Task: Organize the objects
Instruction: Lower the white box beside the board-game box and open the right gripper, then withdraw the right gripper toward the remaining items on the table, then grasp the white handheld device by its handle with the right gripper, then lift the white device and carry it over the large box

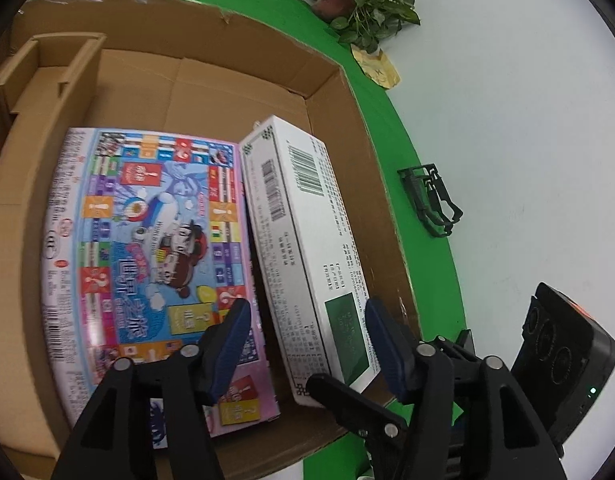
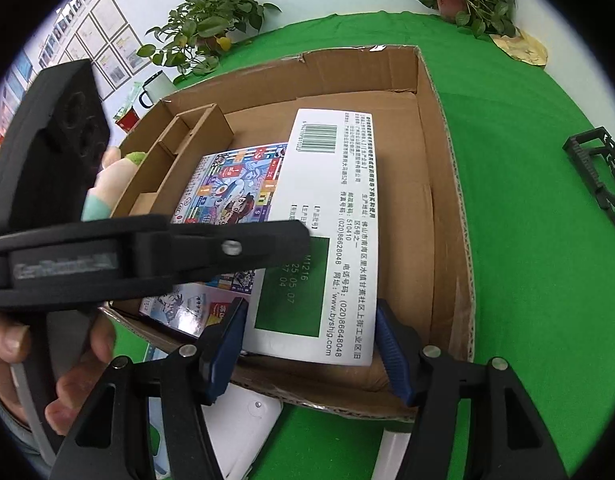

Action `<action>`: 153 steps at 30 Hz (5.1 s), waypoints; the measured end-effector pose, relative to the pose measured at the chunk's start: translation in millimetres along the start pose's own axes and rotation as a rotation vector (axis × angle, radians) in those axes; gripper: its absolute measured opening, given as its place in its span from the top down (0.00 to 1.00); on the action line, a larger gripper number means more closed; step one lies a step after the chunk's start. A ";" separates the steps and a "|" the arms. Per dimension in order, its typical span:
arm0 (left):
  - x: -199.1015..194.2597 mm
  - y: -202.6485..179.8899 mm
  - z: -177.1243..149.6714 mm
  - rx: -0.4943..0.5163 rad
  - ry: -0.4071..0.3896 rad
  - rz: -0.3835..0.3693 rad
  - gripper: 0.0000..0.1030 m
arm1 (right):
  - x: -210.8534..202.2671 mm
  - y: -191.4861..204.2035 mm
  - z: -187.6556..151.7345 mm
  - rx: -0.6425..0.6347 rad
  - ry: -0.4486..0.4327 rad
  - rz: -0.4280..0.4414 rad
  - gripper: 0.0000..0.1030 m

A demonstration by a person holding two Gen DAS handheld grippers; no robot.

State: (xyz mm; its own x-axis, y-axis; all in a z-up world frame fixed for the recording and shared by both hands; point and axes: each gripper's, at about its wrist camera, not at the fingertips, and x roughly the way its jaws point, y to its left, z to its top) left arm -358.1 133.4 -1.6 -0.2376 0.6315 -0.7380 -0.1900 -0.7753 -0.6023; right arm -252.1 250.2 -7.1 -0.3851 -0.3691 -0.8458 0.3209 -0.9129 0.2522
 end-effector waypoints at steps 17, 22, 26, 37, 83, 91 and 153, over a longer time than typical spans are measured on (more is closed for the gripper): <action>-75.8 33.7 -19.5 0.041 -0.112 0.084 0.43 | -8.5 -0.8 16.2 -0.028 -0.019 -0.027 0.32; -86.7 38.1 -28.7 0.067 -0.115 0.081 0.43 | 17.1 1.6 23.6 -0.028 0.020 -0.081 0.35; -85.5 37.3 -31.2 0.099 -0.121 0.093 0.43 | 20.6 7.5 23.4 -0.051 0.016 -0.119 0.36; -101.2 28.0 -43.0 0.184 -0.189 0.140 0.43 | 23.4 17.9 16.4 -0.075 0.043 -0.113 0.38; -189.6 -20.6 -253.9 0.280 -0.645 0.638 0.80 | -126.7 62.8 -153.2 -0.100 -0.528 -0.209 0.44; -177.3 -24.6 -254.2 0.311 -0.619 0.574 0.01 | -116.8 19.6 -142.3 -0.061 -0.418 -0.155 0.06; -125.0 -94.9 -224.2 0.504 -0.293 -0.104 0.70 | -132.4 74.8 -203.1 -0.234 -0.587 -0.014 0.78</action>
State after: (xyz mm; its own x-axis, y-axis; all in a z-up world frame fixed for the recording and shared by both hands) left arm -96.9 128.8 79.6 -0.4331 0.7331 -0.5244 -0.6385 -0.6602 -0.3955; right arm -1.4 266.2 28.3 -0.7800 -0.4519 -0.4329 0.4674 -0.8807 0.0771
